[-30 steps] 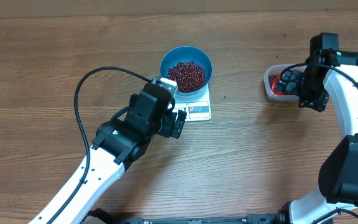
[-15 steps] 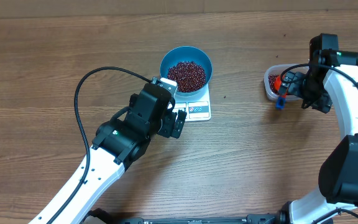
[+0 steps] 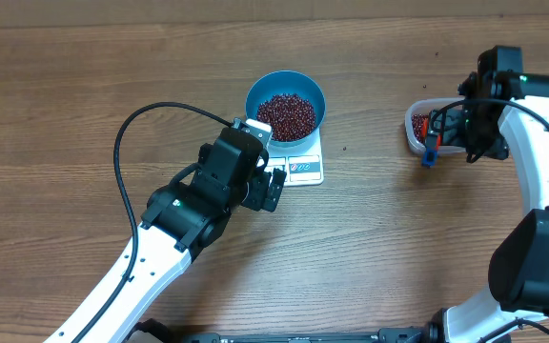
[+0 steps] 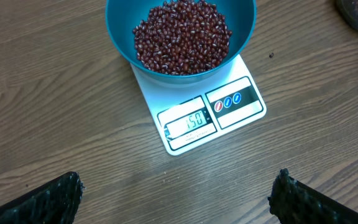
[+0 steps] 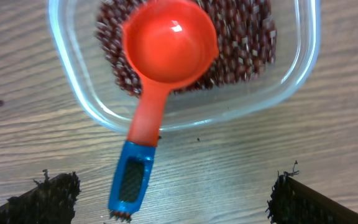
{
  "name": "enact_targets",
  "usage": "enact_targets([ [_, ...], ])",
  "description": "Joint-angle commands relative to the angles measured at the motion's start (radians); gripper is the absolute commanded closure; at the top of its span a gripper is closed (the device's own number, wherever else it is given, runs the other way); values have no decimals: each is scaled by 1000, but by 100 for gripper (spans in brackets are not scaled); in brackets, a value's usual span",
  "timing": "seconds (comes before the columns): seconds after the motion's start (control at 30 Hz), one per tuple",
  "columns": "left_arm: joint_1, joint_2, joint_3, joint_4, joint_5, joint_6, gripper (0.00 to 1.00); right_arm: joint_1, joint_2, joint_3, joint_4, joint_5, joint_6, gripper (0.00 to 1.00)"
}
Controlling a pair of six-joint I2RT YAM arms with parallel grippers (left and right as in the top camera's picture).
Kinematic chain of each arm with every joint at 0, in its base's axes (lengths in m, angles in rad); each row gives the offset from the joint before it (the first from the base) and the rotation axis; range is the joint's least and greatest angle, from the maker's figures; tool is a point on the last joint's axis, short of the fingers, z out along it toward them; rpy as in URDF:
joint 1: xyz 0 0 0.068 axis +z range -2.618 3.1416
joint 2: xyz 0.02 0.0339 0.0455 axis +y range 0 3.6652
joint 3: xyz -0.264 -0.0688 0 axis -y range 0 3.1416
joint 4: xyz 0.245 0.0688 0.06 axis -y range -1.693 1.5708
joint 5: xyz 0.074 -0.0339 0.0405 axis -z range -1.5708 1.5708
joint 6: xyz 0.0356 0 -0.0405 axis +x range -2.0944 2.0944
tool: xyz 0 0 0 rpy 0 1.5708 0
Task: Scoop item into bowl and weigh 150g on scale
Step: 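Lower the red scoop into the bean tub and release it, right gripper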
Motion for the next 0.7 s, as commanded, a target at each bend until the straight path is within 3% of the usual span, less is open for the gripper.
enact_targets([
  [0.0,5,0,-6,1,10,15,0,-8,-2,78,-19,-17,-97,0],
  [0.67,5,0,-6,1,10,15,0,-8,-15,135,-61,-16,-119,0],
])
